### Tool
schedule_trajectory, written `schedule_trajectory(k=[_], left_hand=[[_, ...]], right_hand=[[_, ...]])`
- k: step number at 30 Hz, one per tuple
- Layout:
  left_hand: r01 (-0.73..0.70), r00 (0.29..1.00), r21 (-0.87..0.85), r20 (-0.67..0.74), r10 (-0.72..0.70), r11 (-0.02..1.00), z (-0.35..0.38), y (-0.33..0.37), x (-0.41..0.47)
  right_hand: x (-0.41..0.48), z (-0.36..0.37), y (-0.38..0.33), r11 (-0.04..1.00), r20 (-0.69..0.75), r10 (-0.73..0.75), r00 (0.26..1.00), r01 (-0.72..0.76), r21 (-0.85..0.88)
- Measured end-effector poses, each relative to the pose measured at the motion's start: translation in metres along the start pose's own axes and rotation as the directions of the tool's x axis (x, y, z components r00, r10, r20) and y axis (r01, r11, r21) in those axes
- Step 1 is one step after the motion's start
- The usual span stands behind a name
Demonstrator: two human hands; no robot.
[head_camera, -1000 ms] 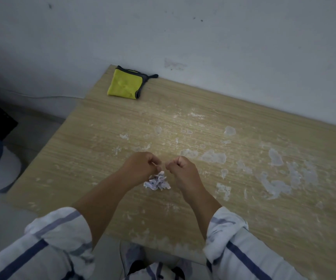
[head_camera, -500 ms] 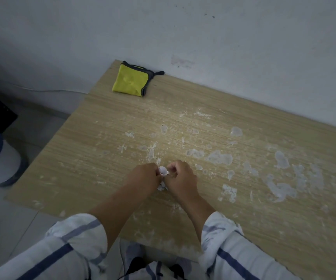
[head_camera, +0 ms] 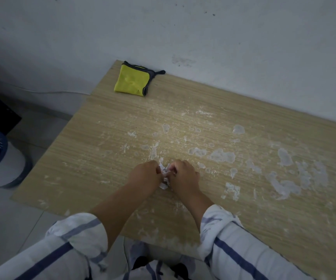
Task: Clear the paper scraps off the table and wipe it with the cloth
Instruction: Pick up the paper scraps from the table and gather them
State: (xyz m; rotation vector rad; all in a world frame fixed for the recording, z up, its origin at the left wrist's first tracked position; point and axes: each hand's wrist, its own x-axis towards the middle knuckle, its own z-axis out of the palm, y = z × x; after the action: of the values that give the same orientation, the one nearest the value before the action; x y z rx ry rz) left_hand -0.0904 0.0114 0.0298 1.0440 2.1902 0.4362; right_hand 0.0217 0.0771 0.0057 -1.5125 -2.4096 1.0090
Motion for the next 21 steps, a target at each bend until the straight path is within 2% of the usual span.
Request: schedule_trajectory(k=[8,10,13,15,17,21], left_hand=[[-0.118,0.992,0.18,-0.025,0.124,0.977,0.004,-0.002,-0.005],[-0.123,0.991,0.201,-0.036,0.132,0.972,0.006,-0.001,-0.005],[-0.121,0.984,0.213,-0.106,0.146,0.97,0.007,0.005,-0.008],[-0.174,0.958,0.256,-0.18,0.224,0.951,0.014,0.01,-0.013],[-0.273,0.919,0.276,-0.209,0.335,0.922,0.026,0.018,-0.021],[-0.501,0.818,0.325,-0.127,0.561,0.803,0.063,0.04,-0.037]], right_hand=[[-0.004,0.004,0.01,0.997,-0.017,-0.071,0.997,0.071,-0.035],[-0.006,0.004,0.015,0.994,-0.055,-0.109,0.993,0.107,-0.036],[-0.01,0.001,0.023,0.988,-0.166,-0.133,0.977,0.145,0.06],[-0.015,-0.004,0.032,0.989,-0.227,-0.105,0.968,0.124,0.074],[-0.022,-0.009,0.045,0.997,-0.252,-0.072,0.965,0.078,0.015],[-0.038,-0.024,0.078,0.975,-0.093,-0.012,0.996,-0.009,-0.222]])
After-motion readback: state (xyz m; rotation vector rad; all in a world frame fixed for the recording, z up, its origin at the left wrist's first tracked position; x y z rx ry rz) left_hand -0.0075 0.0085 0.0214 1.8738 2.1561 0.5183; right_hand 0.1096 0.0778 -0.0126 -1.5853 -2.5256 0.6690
